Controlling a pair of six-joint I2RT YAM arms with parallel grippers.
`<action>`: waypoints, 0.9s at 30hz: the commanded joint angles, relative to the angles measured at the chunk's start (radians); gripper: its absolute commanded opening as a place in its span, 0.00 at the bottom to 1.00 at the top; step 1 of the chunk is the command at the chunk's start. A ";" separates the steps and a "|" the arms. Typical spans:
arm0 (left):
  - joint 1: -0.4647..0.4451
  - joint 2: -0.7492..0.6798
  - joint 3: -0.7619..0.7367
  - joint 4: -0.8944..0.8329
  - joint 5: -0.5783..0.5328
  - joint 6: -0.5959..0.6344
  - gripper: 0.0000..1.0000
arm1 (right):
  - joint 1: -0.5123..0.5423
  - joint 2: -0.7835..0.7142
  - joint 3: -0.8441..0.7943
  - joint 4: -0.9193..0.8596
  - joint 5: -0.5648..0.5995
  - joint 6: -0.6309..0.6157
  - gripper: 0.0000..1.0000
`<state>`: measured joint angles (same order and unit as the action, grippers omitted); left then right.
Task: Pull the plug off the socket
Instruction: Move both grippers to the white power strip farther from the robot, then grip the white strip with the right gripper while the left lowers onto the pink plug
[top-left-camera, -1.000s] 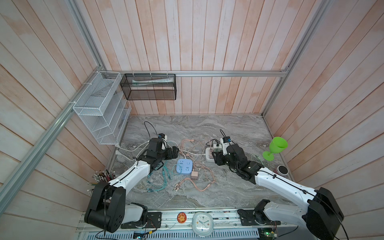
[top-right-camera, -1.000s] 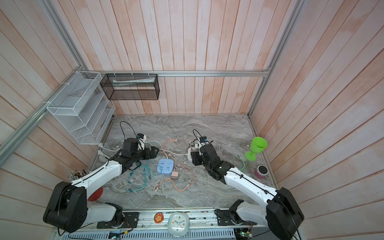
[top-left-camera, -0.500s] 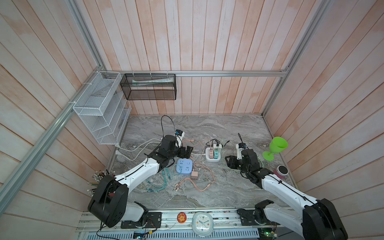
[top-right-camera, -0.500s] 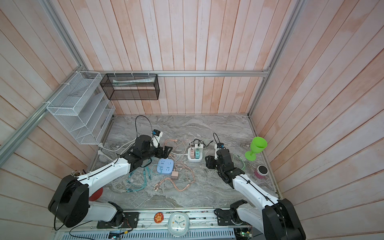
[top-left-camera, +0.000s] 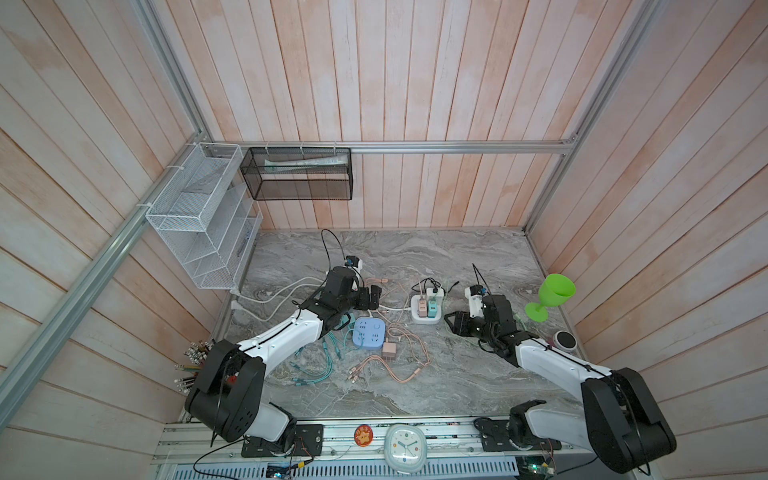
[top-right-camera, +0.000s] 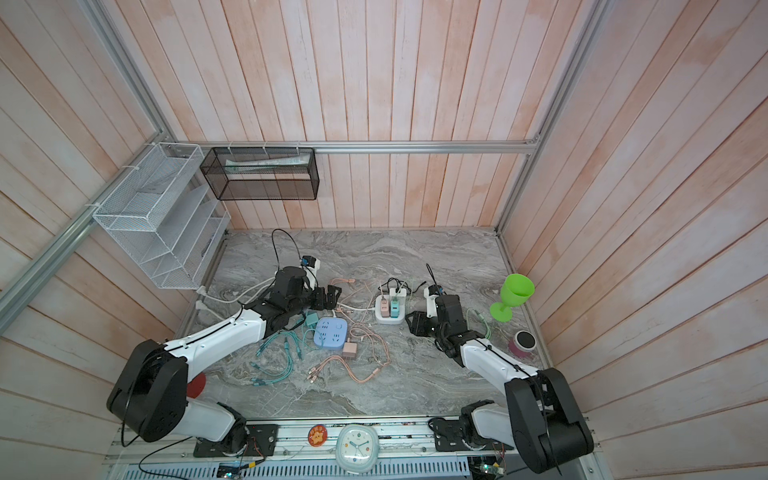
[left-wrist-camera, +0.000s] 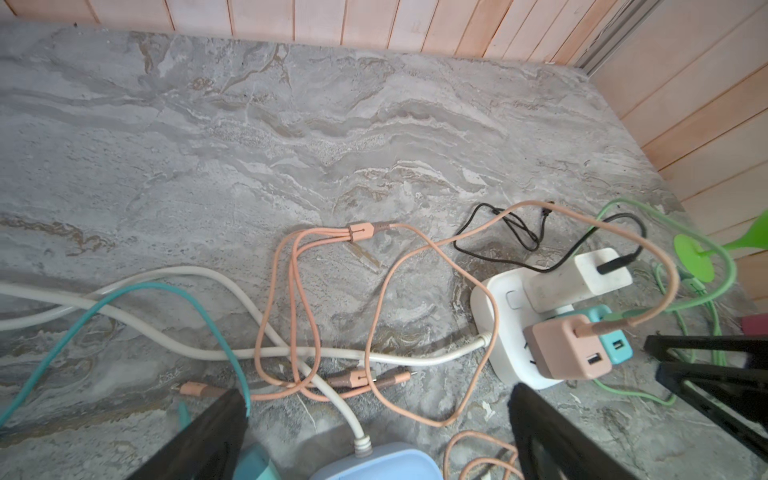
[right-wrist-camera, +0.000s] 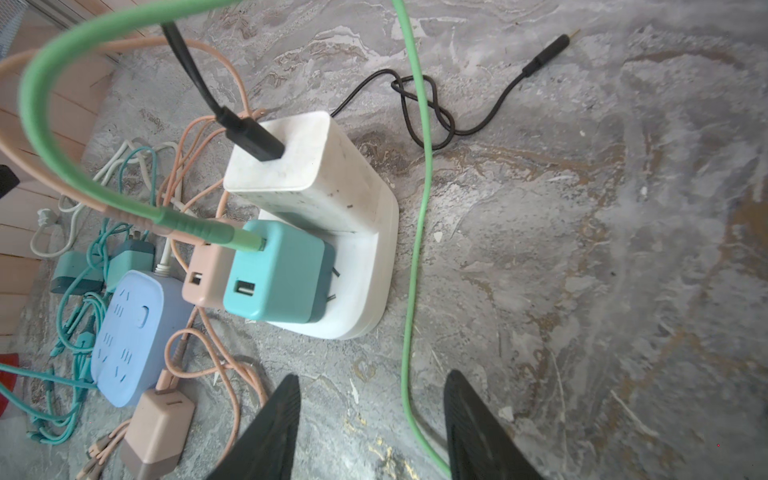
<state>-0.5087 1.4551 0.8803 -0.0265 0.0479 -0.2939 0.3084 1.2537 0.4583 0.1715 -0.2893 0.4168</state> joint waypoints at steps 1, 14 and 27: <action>-0.049 -0.028 0.008 0.044 0.032 0.101 1.00 | -0.005 0.012 0.022 0.070 -0.081 -0.029 0.54; -0.128 0.192 0.111 0.108 0.323 0.376 0.87 | -0.010 0.106 0.093 0.088 -0.169 -0.004 0.54; -0.210 0.421 0.321 0.032 0.362 0.430 0.73 | -0.034 0.181 0.134 0.064 -0.195 0.005 0.52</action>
<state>-0.7013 1.8408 1.1633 0.0364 0.3931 0.1169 0.2848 1.4258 0.5663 0.2558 -0.4675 0.4187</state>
